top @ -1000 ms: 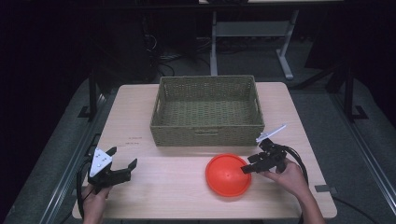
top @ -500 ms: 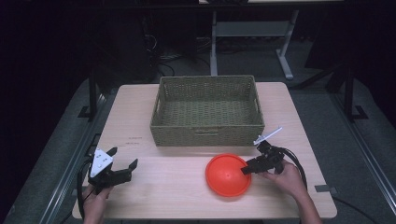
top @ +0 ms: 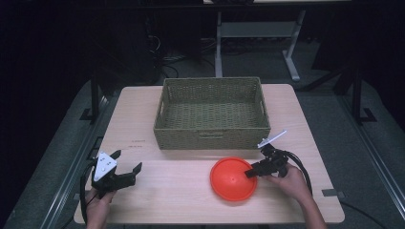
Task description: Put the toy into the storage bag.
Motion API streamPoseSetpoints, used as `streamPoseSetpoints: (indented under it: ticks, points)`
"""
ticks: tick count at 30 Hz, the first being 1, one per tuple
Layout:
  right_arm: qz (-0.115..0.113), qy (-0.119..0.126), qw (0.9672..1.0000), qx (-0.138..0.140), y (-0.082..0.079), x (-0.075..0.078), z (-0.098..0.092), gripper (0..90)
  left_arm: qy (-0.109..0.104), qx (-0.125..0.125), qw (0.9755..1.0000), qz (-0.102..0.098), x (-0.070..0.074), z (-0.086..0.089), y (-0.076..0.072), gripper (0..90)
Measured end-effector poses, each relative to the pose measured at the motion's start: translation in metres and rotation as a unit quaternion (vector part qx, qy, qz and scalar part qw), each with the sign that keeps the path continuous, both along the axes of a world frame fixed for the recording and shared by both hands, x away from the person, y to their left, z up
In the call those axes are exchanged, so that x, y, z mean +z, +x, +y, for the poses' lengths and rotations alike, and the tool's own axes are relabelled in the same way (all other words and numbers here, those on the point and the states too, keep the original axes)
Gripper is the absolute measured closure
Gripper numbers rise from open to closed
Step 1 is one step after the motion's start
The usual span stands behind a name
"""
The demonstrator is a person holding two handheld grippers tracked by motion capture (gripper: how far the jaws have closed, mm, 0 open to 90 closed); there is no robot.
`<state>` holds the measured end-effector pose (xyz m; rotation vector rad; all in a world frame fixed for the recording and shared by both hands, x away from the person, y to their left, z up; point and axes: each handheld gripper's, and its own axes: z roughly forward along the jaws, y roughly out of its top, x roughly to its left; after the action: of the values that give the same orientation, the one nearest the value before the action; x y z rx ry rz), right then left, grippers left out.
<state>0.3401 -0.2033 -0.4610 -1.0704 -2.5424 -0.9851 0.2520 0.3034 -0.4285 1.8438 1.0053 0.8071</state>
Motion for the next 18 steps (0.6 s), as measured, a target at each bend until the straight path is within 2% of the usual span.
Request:
streamPoseSetpoints:
  ticks: [2, 4, 5, 6, 11, 13, 18]
  points:
    - [0.001, -0.004, 1.0, -0.005, 0.001, 0.0, 0.0, 62.4, 0.001, 0.0, 1.0, 0.0, 0.0, 0.0, 0.0, 13.0]
    - [0.012, -0.014, 0.9997, -0.014, 0.001, 0.002, 0.0, 66.3, 0.002, 0.003, 1.0, -0.002, 0.0, 0.0, 0.0, 13.0]
    - [0.005, -0.028, 0.9995, -0.015, 0.0, 0.004, 0.001, 69.7, 0.003, 0.002, 1.0, -0.002, 0.001, 0.0, 0.0, 13.0]
    - [0.005, -0.028, 0.9995, -0.015, 0.0, 0.004, 0.001, 69.7, 0.003, 0.002, 1.0, -0.003, 0.001, 0.0, 0.0, 13.0]
    - [-0.013, -0.015, 0.9995, -0.023, -0.002, 0.016, 0.003, 77.1, 0.002, 0.004, 1.0, -0.003, 0.001, 0.0, -0.001, 13.0]
    - [-0.017, -0.002, 0.9995, -0.027, -0.005, 0.022, 0.004, 79.6, -0.001, 0.002, 1.0, -0.003, 0.001, 0.001, -0.001, 13.0]
    - [-0.034, 0.003, 0.9992, -0.021, -0.008, 0.034, 0.011, 81.8, -0.001, 0.005, 1.0, -0.002, 0.001, 0.004, -0.001, 13.0]
